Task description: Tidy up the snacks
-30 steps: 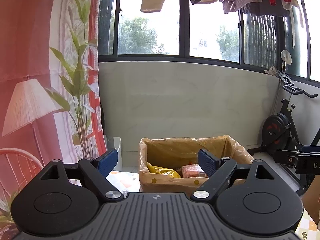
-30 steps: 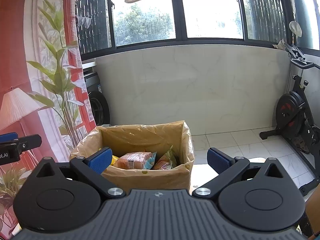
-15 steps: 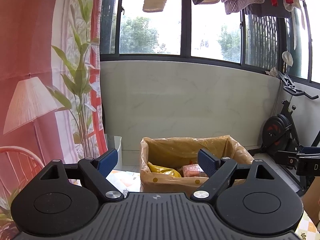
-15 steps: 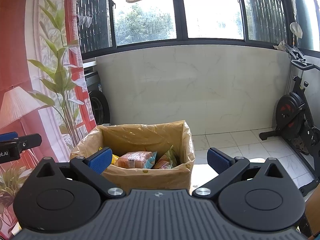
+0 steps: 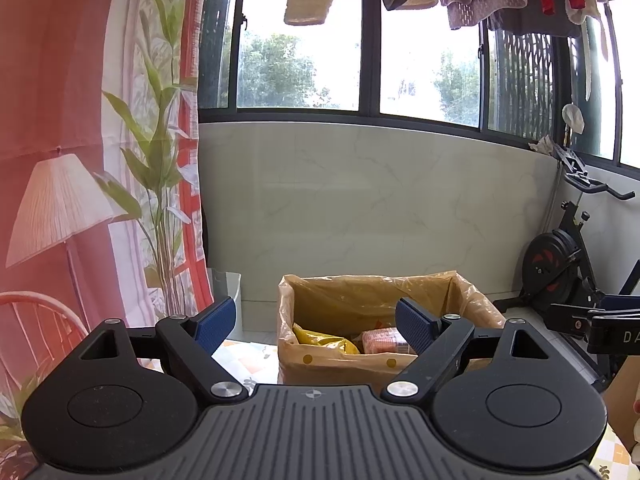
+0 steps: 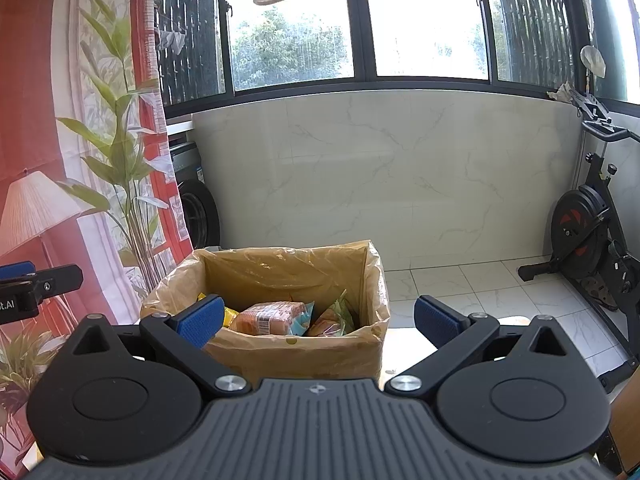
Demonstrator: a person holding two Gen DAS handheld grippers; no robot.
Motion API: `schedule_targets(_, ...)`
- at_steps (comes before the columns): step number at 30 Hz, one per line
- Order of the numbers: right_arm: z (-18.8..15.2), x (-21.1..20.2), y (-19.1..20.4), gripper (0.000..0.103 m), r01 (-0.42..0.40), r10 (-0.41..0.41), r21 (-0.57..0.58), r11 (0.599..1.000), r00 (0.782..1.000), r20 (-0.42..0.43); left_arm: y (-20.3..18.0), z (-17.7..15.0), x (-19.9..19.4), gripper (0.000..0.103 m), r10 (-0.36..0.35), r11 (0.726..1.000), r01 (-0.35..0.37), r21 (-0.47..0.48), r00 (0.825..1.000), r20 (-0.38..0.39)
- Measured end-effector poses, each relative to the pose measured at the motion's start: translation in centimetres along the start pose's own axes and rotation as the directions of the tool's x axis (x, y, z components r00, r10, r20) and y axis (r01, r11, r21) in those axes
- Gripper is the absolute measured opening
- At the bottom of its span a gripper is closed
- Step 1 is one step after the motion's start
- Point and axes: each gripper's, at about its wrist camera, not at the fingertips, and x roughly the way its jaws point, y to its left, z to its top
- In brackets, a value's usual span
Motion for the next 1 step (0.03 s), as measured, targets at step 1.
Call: schedule_targets(1, 0.0, 0.0, 0.01, 0.103, 0.0, 0.0, 0.0, 1.0, 1.0, 0.0, 0.05, -0.01, 0.03, 0.089, 0.002, 1.0, -0.002, 0.0, 1.0, -0.001)
